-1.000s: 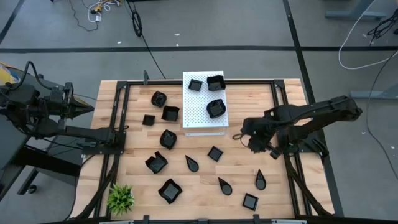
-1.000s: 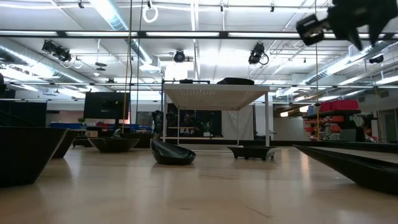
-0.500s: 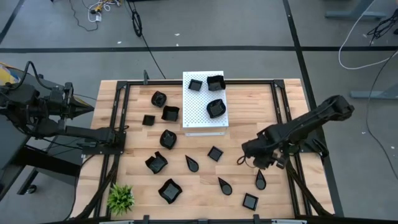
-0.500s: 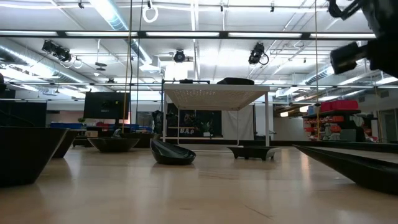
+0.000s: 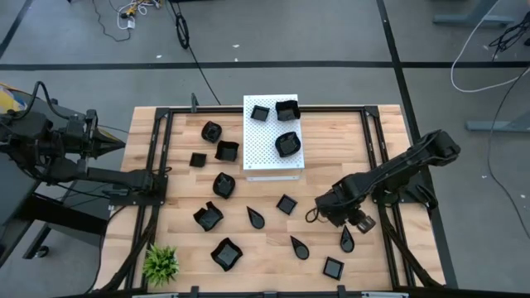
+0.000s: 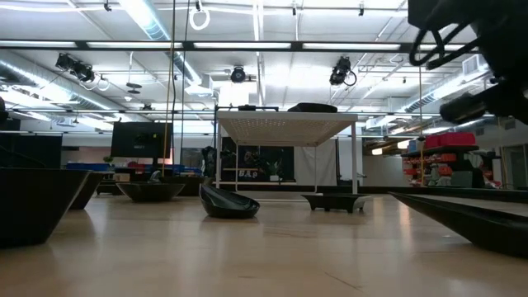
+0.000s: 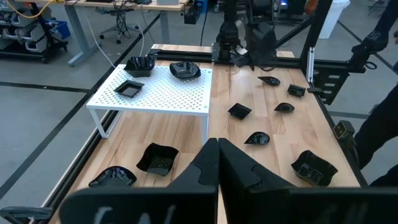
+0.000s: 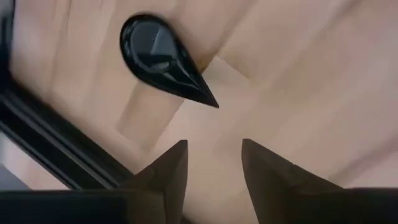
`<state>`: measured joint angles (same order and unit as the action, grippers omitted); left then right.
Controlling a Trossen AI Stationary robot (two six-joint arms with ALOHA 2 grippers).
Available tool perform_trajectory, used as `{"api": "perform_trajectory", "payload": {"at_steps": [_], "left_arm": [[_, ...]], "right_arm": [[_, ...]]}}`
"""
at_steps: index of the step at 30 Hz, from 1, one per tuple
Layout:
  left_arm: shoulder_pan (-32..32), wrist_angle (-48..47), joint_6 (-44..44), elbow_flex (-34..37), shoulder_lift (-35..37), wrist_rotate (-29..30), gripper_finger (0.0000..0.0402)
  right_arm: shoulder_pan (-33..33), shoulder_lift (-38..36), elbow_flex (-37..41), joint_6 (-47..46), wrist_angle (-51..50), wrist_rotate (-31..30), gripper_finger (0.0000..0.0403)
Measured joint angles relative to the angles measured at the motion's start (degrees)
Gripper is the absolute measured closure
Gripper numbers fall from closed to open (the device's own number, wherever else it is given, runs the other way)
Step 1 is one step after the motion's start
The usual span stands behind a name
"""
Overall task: Pick & Place Mini shaped plates
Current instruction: Put the drop-shaped plate on the shelf
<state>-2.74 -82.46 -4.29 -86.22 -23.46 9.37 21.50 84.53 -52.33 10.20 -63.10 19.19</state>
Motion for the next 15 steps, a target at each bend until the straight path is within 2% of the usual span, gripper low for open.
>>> {"api": "perform_trajectory", "payload": {"at_steps": [7, 11, 15], "left_arm": [[0.0, 0.0, 0.0, 0.0, 0.0, 0.0, 0.0399], [0.0, 0.0, 0.0, 0.0, 0.0, 0.0, 0.0399], [0.0, 0.0, 0.0, 0.0, 0.0, 0.0, 0.0399]], "right_arm": [[0.1, -4.7, 3.1, -25.0, 2.7, 7.8, 0.0248], [1.4, -8.3, 6.7, -41.4, 6.8, 6.5, 0.0248], [3.8, -11.4, 9.9, -53.7, 10.9, 3.0, 0.0247]]}}
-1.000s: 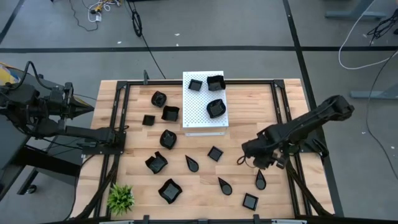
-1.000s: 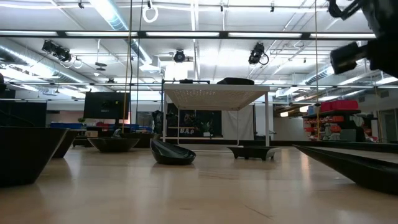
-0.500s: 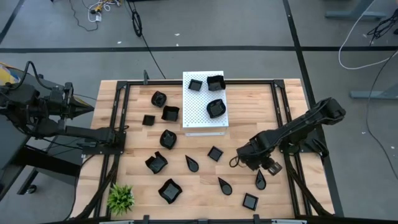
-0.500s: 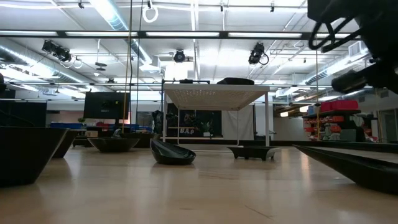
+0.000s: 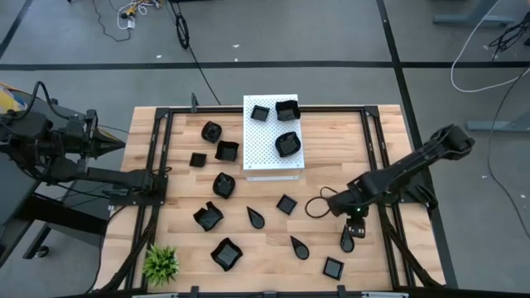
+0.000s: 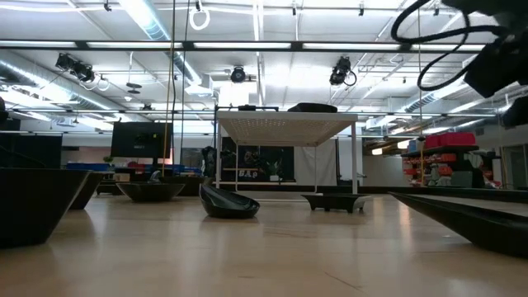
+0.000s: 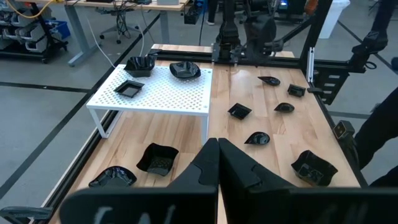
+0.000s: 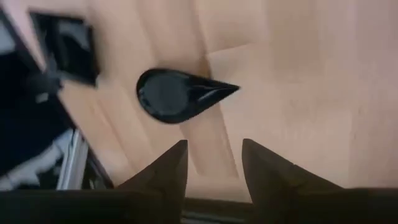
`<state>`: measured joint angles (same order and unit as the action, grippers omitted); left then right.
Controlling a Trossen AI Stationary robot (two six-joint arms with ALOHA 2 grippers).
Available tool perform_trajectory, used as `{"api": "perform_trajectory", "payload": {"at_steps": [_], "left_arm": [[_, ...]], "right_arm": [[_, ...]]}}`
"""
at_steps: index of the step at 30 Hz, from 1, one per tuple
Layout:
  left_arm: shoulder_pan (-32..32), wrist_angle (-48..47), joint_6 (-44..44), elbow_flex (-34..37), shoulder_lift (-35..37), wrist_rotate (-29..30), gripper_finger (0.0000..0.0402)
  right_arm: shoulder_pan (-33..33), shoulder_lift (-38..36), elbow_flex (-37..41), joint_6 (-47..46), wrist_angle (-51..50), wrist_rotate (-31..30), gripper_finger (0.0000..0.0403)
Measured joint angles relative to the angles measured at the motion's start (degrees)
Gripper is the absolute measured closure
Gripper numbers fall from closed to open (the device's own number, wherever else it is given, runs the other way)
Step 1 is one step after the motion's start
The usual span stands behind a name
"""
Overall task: Pick & Place Mini shaped plates
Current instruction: Put the drop-shaped plate on the shelf
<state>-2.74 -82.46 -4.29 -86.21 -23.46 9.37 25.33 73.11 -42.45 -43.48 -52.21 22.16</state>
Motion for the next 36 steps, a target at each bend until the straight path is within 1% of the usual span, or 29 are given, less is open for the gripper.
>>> {"api": "perform_trajectory", "payload": {"at_steps": [5, 11, 16, 22, 32, 36], "left_arm": [[0.0, 0.0, 0.0, 0.0, 0.0, 0.0, 0.0399], [0.0, 0.0, 0.0, 0.0, 0.0, 0.0, 0.0399], [0.0, 0.0, 0.0, 0.0, 0.0, 0.0, 0.0399], [0.0, 0.0, 0.0, 0.0, 0.0, 0.0, 0.0399], [0.0, 0.0, 0.0, 0.0, 0.0, 0.0, 0.0399], [0.0, 0.0, 0.0, 0.0, 0.0, 0.0, 0.0399]], "right_arm": [[3.7, -3.2, 3.7, -12.7, 3.7, -5.4, 0.0247], [7.8, -4.7, 6.7, -22.1, 9.5, -8.5, 0.0247], [11.4, -4.8, 8.5, -27.9, 15.3, -11.3, 0.0247], [14.4, -4.8, 11.0, -33.7, 18.1, -14.0, 0.0247], [16.6, -4.8, 11.6, -35.4, 19.4, -19.9, 0.0247], [16.5, -4.8, 12.5, -36.5, 21.6, -20.7, 0.0247]]}}
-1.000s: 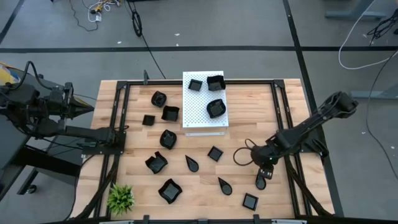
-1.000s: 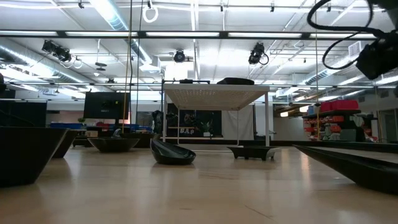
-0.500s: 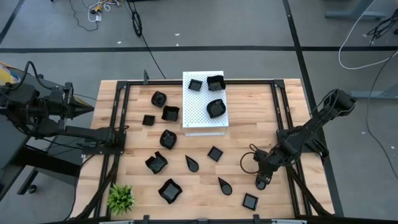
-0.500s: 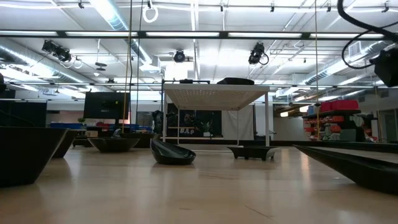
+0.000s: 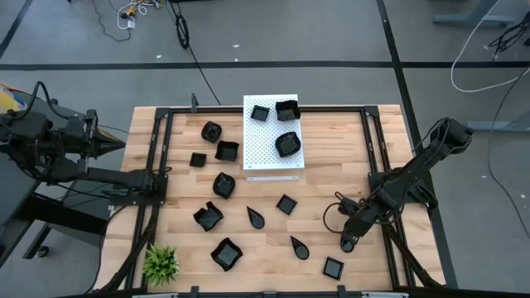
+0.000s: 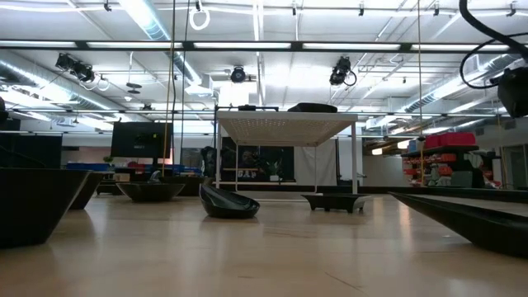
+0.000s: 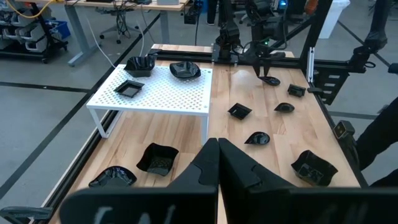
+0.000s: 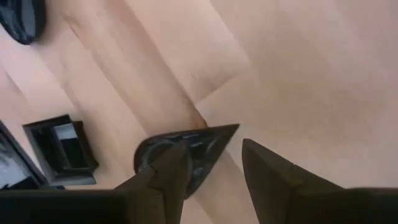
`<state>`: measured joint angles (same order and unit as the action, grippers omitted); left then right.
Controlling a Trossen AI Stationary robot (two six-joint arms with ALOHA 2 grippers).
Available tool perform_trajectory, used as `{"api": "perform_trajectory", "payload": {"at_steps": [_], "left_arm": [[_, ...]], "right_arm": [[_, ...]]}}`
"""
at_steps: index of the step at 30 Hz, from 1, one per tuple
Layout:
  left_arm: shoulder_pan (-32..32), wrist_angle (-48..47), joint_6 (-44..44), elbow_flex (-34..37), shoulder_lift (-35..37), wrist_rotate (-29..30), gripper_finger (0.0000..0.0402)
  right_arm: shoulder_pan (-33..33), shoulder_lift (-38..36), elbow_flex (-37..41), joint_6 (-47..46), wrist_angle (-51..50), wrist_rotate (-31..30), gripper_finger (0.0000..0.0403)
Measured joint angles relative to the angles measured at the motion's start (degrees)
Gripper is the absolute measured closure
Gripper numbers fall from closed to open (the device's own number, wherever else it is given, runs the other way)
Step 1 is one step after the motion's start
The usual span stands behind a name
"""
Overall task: Pick & Place Mini shaped plates
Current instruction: Put the drop-shaped plate on the shelf
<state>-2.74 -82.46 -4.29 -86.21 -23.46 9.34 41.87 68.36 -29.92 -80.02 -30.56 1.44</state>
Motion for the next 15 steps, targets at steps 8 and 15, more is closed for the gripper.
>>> {"api": "perform_trajectory", "payload": {"at_steps": [8, 15], "left_arm": [[0.0, 0.0, 0.0, 0.0, 0.0, 0.0, 0.0399], [0.0, 0.0, 0.0, 0.0, 0.0, 0.0, 0.0399]], "right_arm": [[0.9, 0.0, 2.2, -0.6, 2.1, 1.0, 0.0247], [1.6, 0.0, 3.1, -0.5, 3.5, 1.1, 0.0247]]}}
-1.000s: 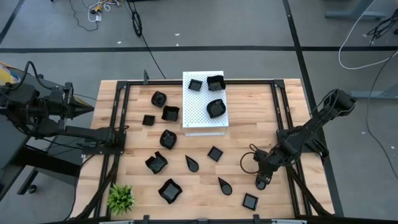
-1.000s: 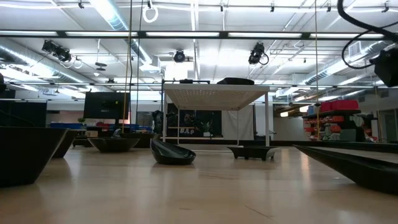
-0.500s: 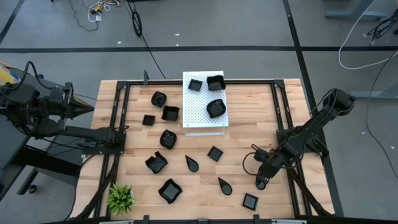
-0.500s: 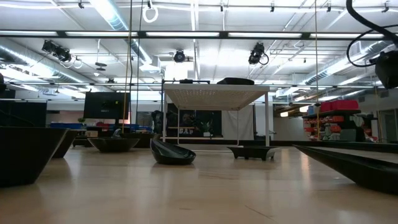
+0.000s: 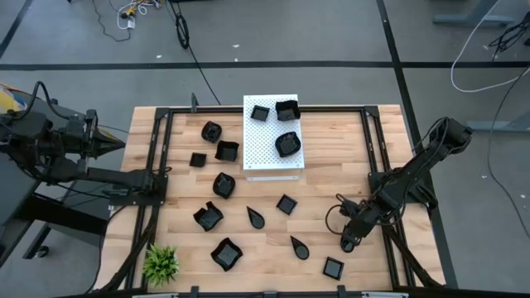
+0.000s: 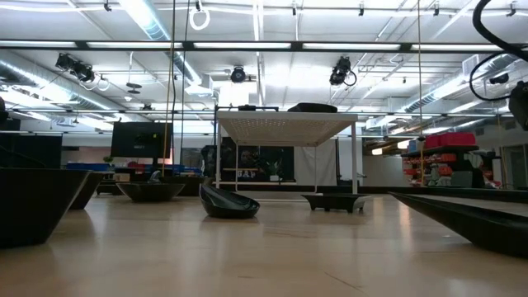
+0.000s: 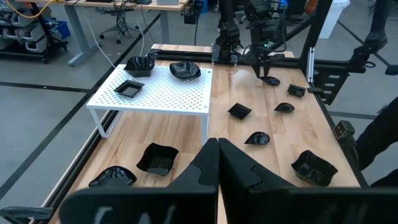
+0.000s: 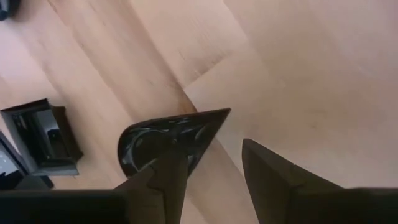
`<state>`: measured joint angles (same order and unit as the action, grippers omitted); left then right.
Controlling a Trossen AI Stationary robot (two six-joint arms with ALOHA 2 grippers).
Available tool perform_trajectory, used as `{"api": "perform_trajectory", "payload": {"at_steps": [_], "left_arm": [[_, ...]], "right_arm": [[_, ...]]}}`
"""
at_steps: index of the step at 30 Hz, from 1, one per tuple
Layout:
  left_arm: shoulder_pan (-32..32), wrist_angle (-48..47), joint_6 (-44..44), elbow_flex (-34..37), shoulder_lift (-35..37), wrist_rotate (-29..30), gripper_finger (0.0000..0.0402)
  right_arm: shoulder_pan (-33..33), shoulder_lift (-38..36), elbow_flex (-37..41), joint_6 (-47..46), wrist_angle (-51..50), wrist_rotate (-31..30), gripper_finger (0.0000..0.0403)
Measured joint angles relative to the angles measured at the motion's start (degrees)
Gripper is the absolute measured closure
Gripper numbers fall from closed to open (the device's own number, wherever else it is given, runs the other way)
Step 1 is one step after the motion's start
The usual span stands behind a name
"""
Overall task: Pick & Place Mini shaped plates
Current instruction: Put the drop-shaped plate on the shelf
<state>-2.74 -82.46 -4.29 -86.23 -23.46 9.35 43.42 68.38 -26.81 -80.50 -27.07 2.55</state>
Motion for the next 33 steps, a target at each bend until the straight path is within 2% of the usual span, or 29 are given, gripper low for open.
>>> {"api": "perform_trajectory", "payload": {"at_steps": [18, 33], "left_arm": [[0.0, 0.0, 0.0, 0.0, 0.0, 0.0, 0.0399], [0.0, 0.0, 0.0, 0.0, 0.0, 0.0, 0.0399]], "right_arm": [[0.0, 2.2, 0.0, 0.1, 2.8, 0.7, 0.0252], [0.0, 2.2, 0.0, 0.2, 5.0, 1.6, 0.0339]]}}
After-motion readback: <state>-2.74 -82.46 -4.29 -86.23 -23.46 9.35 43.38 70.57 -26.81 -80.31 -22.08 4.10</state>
